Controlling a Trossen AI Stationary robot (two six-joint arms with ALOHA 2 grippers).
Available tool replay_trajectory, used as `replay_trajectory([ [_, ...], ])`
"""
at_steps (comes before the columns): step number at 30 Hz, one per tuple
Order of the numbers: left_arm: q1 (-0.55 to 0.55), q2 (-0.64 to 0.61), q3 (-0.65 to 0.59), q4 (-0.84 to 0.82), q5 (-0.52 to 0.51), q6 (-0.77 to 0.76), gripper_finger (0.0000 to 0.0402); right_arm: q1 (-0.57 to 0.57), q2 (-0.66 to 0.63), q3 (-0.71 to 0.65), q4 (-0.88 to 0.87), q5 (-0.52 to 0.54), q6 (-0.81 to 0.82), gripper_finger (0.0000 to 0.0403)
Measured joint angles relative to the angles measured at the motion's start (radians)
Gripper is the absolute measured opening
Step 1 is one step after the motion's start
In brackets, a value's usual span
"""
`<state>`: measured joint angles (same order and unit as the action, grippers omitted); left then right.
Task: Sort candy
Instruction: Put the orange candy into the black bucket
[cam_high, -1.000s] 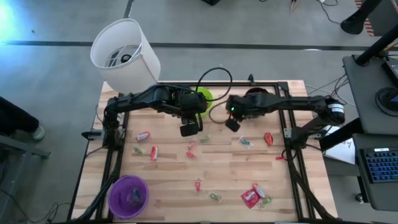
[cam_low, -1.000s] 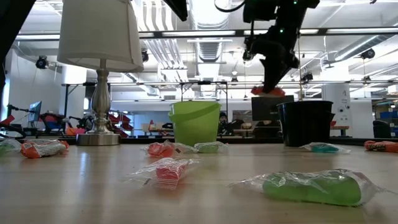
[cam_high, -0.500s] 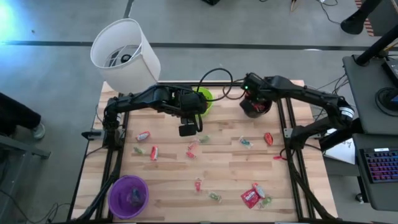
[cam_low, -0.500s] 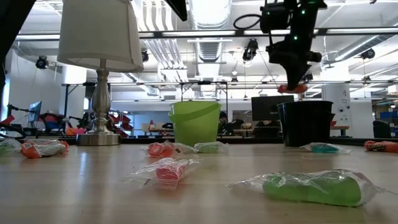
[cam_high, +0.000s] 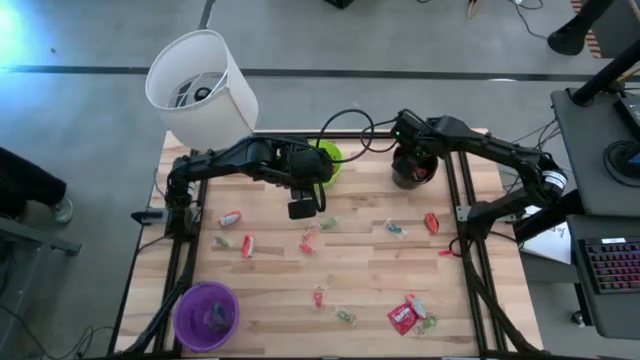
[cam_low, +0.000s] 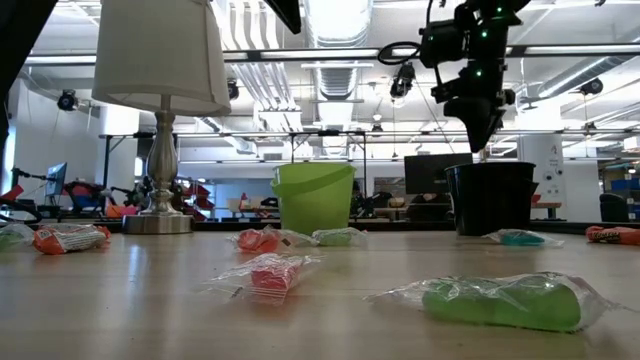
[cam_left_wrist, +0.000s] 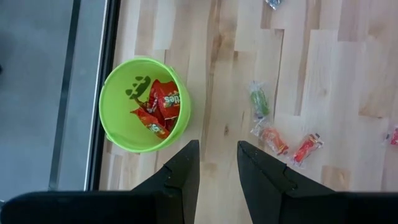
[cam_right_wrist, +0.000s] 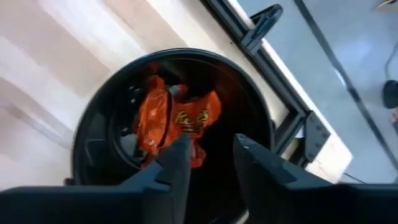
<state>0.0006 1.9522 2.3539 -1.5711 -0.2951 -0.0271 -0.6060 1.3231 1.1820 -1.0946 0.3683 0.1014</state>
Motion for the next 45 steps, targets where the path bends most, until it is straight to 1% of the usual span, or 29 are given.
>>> replay_trajectory([
  [3,0.0,0.0,0.0,0.0,0.0,-0.01,0.0091,-0.001,0.0,0.0,0.0,0.018,-0.008,0.014],
  [7,0.0,0.0,0.0,0.0,0.0,-0.022,0.0091,-0.001,0.0,0.001,-0.002,0.018,0.0,0.0157],
  [10,0.0,0.002,0.0,0.0,0.0,-0.063,0.0091,-0.001,0.0,0.009,-0.002,0.008,0.031,0.0161],
  [17,-0.003,0.003,0.0,0.0,0.018,-0.102,0.0093,-0.001,-0.001,0.038,-0.001,-0.085,0.037,0.0157],
  [21,-0.003,0.003,0.0,0.0,0.052,-0.129,0.0113,-0.001,-0.003,0.043,-0.001,-0.088,0.026,0.0151],
  [25,-0.003,0.0,0.0,0.0,0.058,-0.155,0.0143,-0.001,-0.007,0.043,-0.001,-0.088,0.018,0.0148],
  [27,-0.003,-0.009,-0.001,0.0,0.053,-0.205,0.0155,-0.001,-0.007,0.043,-0.001,-0.088,0.019,0.0149],
  [30,-0.002,-0.045,-0.027,0.001,0.055,-0.289,0.0161,-0.001,-0.007,0.043,-0.001,-0.088,0.033,0.0151],
  [32,-0.002,-0.08,-0.067,0.001,0.069,-0.356,0.0162,-0.001,-0.007,0.043,-0.001,-0.088,0.046,0.0149],
  [34,-0.011,-0.132,-0.134,0.002,0.07,-0.409,0.0162,-0.001,-0.007,0.043,-0.001,-0.088,0.064,0.0147],
  [41,-0.055,-0.36,-0.454,0.0,0.077,-0.573,0.0162,-0.001,-0.007,0.043,-0.002,-0.091,0.145,0.0141],
  [45,-0.073,-0.466,-0.613,0.004,0.074,-0.713,0.0162,-0.001,-0.007,0.043,-0.002,-0.139,0.198,0.0144],
])
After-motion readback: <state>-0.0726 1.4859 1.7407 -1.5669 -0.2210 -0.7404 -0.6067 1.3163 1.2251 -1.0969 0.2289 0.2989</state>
